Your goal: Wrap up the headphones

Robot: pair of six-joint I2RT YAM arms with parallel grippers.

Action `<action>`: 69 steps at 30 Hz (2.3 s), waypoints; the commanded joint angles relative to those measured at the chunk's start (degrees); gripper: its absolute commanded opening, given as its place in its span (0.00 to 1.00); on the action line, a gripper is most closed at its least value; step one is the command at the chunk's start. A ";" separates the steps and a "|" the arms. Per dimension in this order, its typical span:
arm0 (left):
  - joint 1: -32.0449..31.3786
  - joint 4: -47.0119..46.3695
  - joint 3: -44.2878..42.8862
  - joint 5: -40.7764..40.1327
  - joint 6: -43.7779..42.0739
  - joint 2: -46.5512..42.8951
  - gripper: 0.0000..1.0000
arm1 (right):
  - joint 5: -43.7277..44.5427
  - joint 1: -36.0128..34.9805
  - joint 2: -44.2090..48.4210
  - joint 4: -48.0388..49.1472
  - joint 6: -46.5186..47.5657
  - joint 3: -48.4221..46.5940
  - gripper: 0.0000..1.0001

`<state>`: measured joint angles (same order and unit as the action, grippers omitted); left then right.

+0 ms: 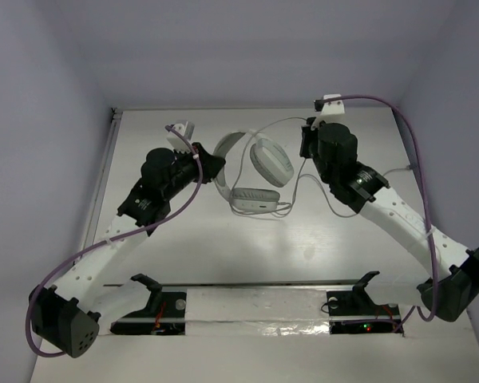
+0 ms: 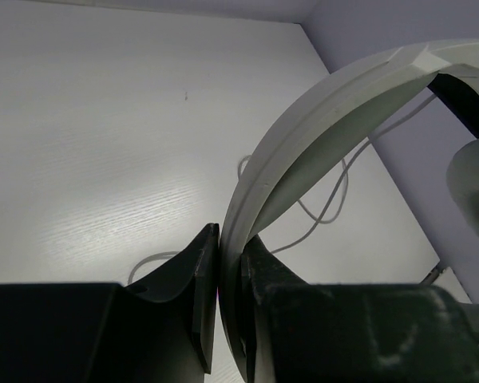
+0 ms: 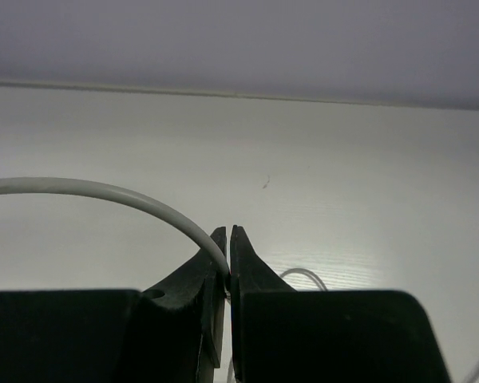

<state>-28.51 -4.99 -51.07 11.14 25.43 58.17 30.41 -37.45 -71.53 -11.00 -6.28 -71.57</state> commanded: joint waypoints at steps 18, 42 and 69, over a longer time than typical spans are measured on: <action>6.89 -9.86 -6.32 16.38 13.41 -3.15 0.00 | -14.05 1.07 0.16 26.80 -13.58 20.49 0.00; 7.51 -8.73 -12.64 17.61 18.52 -1.31 0.00 | -43.77 1.07 -15.40 62.31 -20.08 28.49 0.38; 9.62 -9.42 -25.84 -19.65 15.80 11.70 0.00 | -59.86 -18.88 -22.52 69.03 -29.67 31.49 0.14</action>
<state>-19.11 -6.57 -76.09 -1.37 40.60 70.81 -28.49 -52.99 -96.68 56.82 -36.01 -38.22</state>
